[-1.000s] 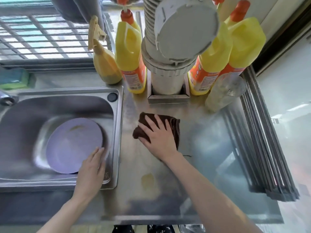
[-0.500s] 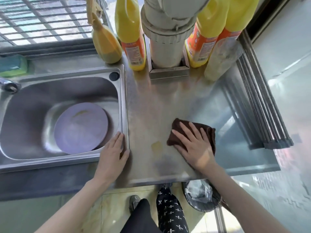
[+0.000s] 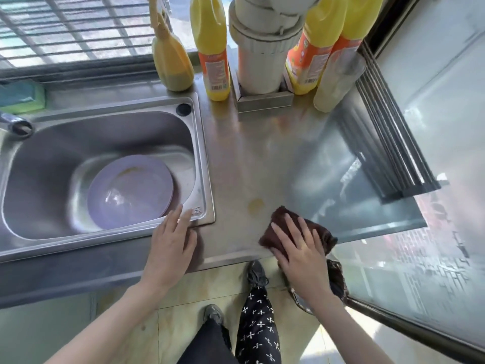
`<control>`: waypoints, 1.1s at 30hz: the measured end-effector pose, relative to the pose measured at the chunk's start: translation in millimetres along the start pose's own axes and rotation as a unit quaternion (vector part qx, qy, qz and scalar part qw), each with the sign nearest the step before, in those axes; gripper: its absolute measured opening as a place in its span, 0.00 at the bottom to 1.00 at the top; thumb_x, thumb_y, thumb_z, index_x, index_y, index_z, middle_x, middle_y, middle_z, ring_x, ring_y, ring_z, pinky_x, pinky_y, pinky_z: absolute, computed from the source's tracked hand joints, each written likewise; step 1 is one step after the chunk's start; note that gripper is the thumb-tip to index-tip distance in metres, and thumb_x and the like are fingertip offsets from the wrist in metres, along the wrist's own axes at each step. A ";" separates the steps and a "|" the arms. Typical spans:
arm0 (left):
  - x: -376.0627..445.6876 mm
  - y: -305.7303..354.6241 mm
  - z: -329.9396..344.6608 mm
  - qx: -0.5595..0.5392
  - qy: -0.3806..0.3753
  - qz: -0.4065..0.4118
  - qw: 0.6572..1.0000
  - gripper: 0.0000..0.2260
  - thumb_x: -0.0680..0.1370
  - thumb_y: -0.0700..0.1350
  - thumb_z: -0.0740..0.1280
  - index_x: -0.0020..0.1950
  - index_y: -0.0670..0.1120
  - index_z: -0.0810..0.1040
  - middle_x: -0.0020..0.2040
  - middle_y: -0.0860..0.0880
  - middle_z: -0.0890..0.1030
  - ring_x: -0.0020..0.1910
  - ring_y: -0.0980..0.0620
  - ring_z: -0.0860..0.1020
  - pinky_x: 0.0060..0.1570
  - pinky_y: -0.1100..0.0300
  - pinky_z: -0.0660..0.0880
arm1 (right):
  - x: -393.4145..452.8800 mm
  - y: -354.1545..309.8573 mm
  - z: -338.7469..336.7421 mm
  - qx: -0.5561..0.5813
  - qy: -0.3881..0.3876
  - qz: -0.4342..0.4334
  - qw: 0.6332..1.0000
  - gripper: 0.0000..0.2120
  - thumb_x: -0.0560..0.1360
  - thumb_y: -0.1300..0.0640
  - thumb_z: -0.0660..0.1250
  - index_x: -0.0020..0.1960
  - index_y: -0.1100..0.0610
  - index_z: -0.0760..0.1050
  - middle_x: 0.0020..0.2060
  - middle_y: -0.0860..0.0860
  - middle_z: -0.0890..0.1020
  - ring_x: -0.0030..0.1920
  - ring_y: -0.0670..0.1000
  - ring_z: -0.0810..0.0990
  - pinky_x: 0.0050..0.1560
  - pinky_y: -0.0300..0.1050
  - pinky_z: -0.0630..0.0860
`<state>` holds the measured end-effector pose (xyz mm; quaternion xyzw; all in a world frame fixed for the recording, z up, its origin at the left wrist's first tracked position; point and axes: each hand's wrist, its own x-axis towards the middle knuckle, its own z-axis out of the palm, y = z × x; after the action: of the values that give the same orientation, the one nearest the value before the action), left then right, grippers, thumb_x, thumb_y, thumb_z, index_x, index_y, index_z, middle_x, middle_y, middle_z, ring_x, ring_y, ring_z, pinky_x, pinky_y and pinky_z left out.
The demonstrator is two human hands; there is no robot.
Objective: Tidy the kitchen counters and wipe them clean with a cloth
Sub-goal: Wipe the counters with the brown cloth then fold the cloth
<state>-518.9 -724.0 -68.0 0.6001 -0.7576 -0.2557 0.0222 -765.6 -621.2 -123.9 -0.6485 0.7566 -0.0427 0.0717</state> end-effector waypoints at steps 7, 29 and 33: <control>-6.7 -21.9 -9.9 0.006 0.005 0.022 1.000 0.22 0.77 0.47 0.61 0.71 0.46 0.63 0.73 0.44 0.62 0.72 0.44 0.59 0.71 0.50 0.56 | 18.4 -10.7 -2.0 0.114 0.065 0.338 0.932 0.24 0.78 0.45 0.53 0.72 0.52 0.63 0.73 0.58 0.62 0.72 0.65 0.57 0.70 0.66 0.55; 44.8 -40.3 -23.5 -0.005 -0.004 0.005 1.000 0.24 0.78 0.45 0.60 0.72 0.42 0.59 0.74 0.43 0.60 0.74 0.43 0.57 0.70 0.51 0.53 | 63.8 -58.3 4.6 0.025 -0.017 0.039 0.999 0.25 0.76 0.41 0.51 0.71 0.44 0.62 0.72 0.50 0.66 0.71 0.59 0.65 0.67 0.59 0.63; 64.5 -34.5 -30.0 -0.018 0.001 -0.009 1.000 0.23 0.79 0.45 0.58 0.72 0.43 0.59 0.75 0.44 0.59 0.74 0.44 0.56 0.71 0.51 0.53 | 118.2 0.3 -8.4 0.037 0.022 0.226 0.973 0.25 0.78 0.42 0.51 0.73 0.47 0.59 0.75 0.54 0.59 0.73 0.61 0.56 0.71 0.63 0.55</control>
<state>-495.7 -799.4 -73.9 0.6068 -0.7475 -0.2685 0.0312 -784.8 -738.0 -121.9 -0.4565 0.8829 -0.0677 0.0864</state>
